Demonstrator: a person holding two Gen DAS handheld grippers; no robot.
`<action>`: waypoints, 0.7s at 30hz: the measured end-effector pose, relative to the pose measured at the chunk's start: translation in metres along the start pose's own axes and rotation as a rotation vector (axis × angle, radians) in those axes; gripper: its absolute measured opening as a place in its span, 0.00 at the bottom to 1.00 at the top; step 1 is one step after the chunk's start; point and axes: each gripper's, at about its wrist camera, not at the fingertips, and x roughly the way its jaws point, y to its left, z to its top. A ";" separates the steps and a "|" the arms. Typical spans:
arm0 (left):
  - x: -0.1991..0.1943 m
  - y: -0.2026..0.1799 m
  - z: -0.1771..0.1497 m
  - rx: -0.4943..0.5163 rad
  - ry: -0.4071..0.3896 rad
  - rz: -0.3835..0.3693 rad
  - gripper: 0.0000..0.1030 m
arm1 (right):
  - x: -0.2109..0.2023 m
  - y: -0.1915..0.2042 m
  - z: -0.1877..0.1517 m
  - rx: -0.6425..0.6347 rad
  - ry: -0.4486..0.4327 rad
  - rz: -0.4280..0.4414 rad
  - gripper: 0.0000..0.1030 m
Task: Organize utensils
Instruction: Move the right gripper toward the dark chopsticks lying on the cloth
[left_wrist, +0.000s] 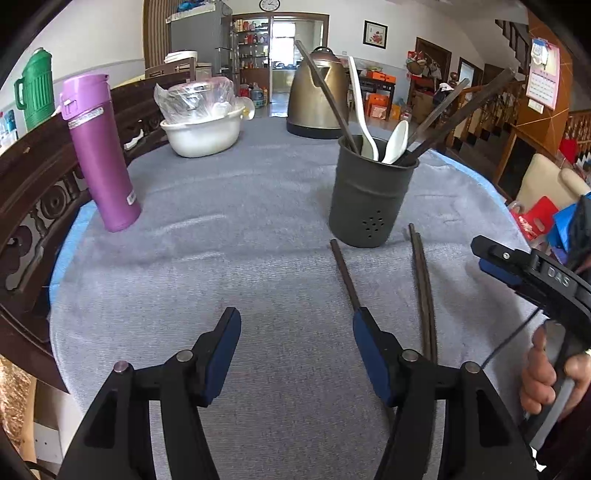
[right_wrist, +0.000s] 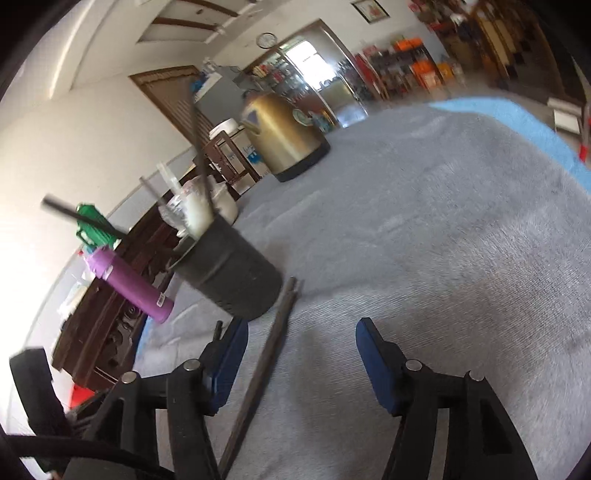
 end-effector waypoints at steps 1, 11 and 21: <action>0.000 0.001 0.000 0.002 -0.002 0.010 0.63 | 0.000 0.007 -0.001 -0.019 0.002 0.001 0.63; -0.001 0.008 0.006 0.015 0.045 0.168 0.65 | -0.006 0.046 -0.004 -0.125 -0.001 -0.090 0.63; 0.010 0.008 0.005 0.030 0.100 0.210 0.65 | 0.010 0.057 -0.003 -0.131 0.067 -0.127 0.39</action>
